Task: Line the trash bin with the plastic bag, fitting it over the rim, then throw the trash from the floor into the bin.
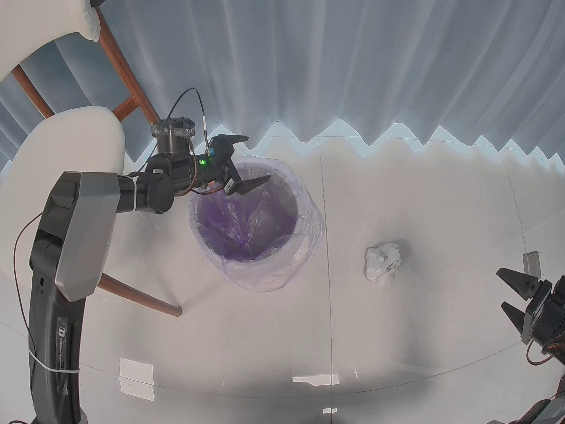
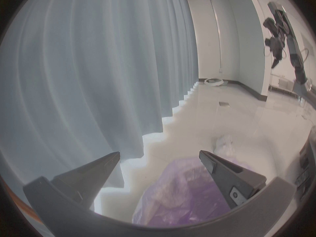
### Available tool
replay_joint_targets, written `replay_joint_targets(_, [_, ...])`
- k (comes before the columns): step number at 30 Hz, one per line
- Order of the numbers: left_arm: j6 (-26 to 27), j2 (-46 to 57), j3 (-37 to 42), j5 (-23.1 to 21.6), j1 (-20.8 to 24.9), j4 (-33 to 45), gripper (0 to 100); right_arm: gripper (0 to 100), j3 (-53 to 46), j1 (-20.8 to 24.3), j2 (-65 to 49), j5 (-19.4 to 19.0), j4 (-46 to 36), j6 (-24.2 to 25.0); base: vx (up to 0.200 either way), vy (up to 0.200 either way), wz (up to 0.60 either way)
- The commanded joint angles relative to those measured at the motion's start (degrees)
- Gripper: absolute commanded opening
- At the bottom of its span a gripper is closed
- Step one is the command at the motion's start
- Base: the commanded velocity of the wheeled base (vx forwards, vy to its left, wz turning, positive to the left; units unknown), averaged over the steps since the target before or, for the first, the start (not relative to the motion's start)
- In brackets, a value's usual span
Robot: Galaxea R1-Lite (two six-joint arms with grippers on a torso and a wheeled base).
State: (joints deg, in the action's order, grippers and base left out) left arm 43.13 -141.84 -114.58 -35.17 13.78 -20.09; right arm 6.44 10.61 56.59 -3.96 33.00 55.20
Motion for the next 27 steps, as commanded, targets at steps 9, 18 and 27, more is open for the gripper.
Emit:
replay_joint_targets(9, [-13.77,34.87,32.49,0.89,8.02,-0.30,100,100,5.25,1.87,12.23,-4.12,0.05,-6.42,0.000,0.000,0.00])
replay_joint_targets(18, [-27.75,58.17,62.64,12.58,4.95,-9.44,100,100,13.08,2.05,28.84,-5.00,6.46,-14.42,0.000,0.000,0.00])
replay_joint_targets(27, [-47.35,72.40,77.75,35.43,3.10,-16.12,100,100,21.51,6.97,47.03,-6.23,20.26,-19.43,0.000,0.000,0.00])
